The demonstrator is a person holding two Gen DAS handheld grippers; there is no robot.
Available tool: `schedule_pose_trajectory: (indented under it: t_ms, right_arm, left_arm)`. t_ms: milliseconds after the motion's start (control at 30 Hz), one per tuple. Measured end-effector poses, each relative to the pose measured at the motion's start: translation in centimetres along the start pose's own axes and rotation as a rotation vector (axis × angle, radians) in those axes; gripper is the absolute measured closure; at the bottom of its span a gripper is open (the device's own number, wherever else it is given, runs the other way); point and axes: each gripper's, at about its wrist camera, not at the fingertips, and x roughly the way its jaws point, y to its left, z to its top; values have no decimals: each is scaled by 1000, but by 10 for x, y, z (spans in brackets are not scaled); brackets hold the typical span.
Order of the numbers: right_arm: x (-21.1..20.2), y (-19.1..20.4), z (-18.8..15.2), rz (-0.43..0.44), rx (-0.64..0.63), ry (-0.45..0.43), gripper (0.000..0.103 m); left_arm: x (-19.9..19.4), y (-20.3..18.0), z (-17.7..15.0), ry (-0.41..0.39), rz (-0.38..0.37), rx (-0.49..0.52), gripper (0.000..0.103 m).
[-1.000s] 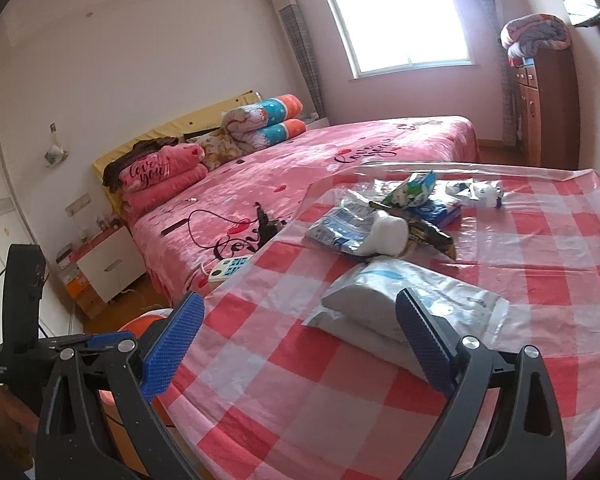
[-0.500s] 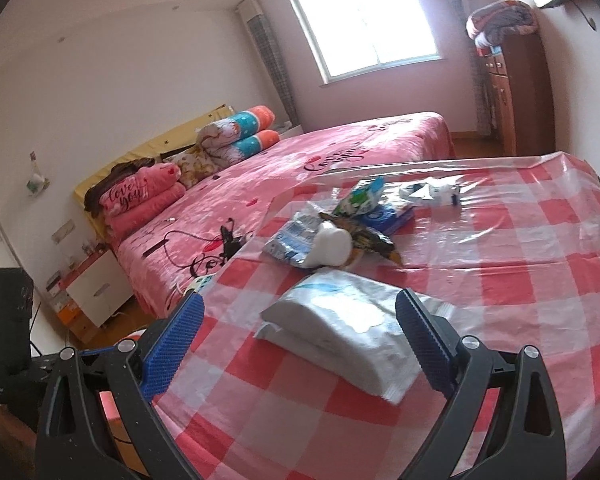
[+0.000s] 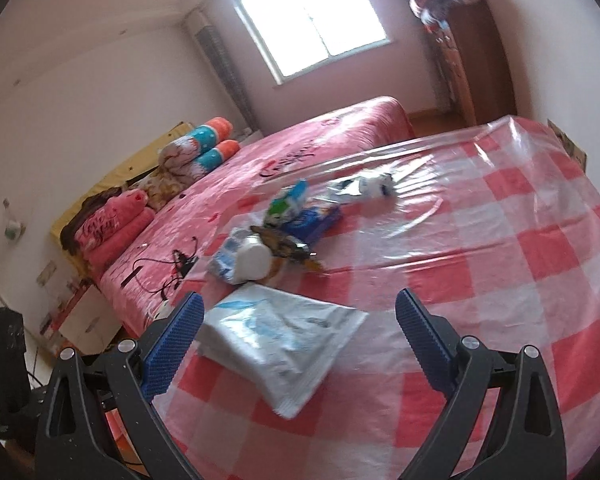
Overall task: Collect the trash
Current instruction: 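Move both tools back toward the remaining pile on the table, then grasp the white milk bottle-bag with the left tool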
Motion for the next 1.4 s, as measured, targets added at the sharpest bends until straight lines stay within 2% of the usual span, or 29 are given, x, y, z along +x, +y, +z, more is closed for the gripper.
schedule_pose_trajectory:
  t_ms: [233,367,567,900,967,1167,1400]
  right_arm:
    - [6,-30,4,-15,79,39,8]
    - [10,-37,4,-13,93,62,8]
    - [19,-34,5,-13,56,90,8]
    - [30,-28,4,-1,-2,119,8]
    - [32,-28,3,3,-8,123,8]
    - [36,-30,2,15,-10,132,8]
    - [40,-34,2,31,3,147,8]
  left_arm:
    - [12,-23,13,-4,-14,39,20]
    - [18,-24,31,-15,-29,5,20]
    - [43,-15,65,10,-78,-151,20]
    - [121,9,111,104,-119,-456,20]
    - [131,12,116,117,-120,-482,20]
    - [158,4,133,126,-83,-483,20]
    - [175,-7,149,118,39,-418,15]
